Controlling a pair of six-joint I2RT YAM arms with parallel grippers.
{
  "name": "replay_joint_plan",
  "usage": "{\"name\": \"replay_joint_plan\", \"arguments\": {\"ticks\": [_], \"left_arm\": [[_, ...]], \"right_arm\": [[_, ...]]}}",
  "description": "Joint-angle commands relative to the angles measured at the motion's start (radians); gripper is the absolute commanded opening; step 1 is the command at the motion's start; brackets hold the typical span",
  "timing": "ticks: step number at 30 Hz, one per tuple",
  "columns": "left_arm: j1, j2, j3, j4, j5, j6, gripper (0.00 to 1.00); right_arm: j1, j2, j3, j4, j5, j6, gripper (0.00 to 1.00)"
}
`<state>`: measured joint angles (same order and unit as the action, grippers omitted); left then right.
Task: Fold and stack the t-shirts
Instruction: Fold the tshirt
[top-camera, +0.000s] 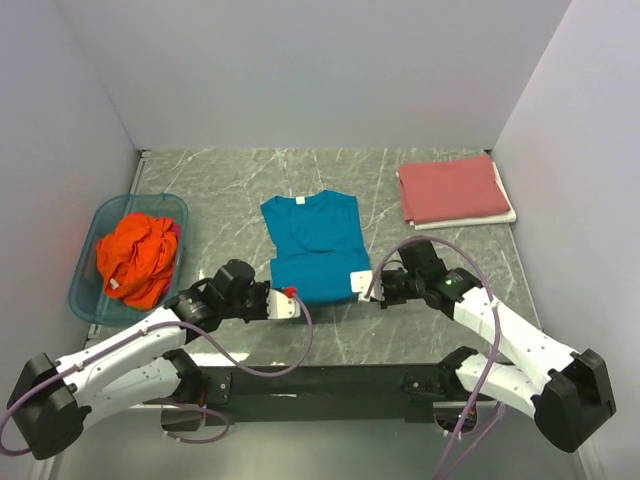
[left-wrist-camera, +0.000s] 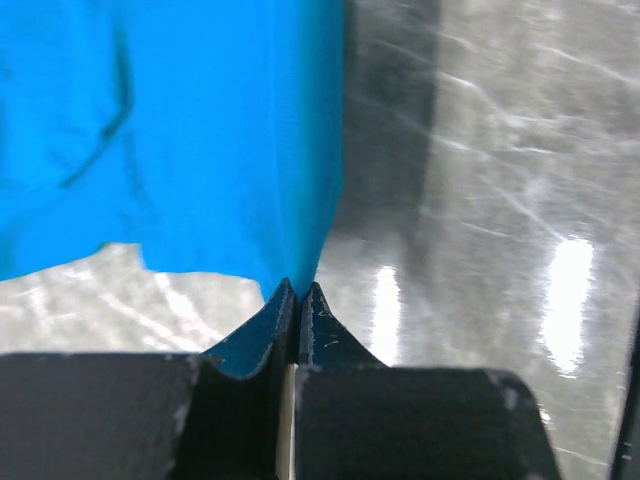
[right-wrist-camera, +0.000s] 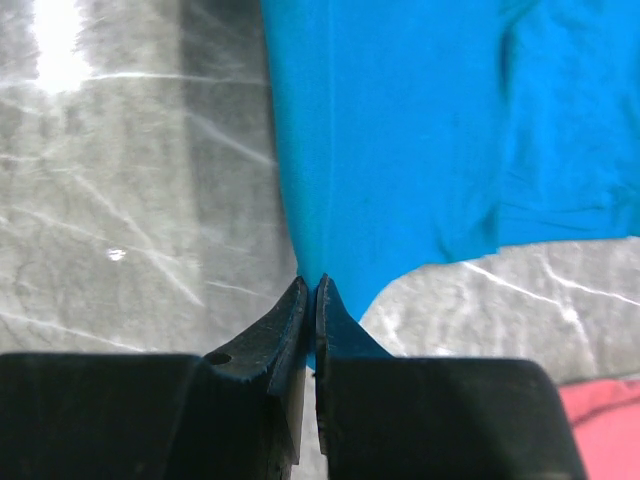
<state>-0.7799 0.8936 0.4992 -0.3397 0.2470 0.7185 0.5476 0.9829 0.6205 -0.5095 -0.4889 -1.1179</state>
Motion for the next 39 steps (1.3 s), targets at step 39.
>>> {"name": "replay_joint_plan", "arguments": {"ticks": [39], "left_arm": [[0.426,0.846,0.562,0.542,-0.172,0.305,0.00]], "right_arm": [[-0.132,0.813,0.714,0.436,0.369,0.293,0.00]]}}
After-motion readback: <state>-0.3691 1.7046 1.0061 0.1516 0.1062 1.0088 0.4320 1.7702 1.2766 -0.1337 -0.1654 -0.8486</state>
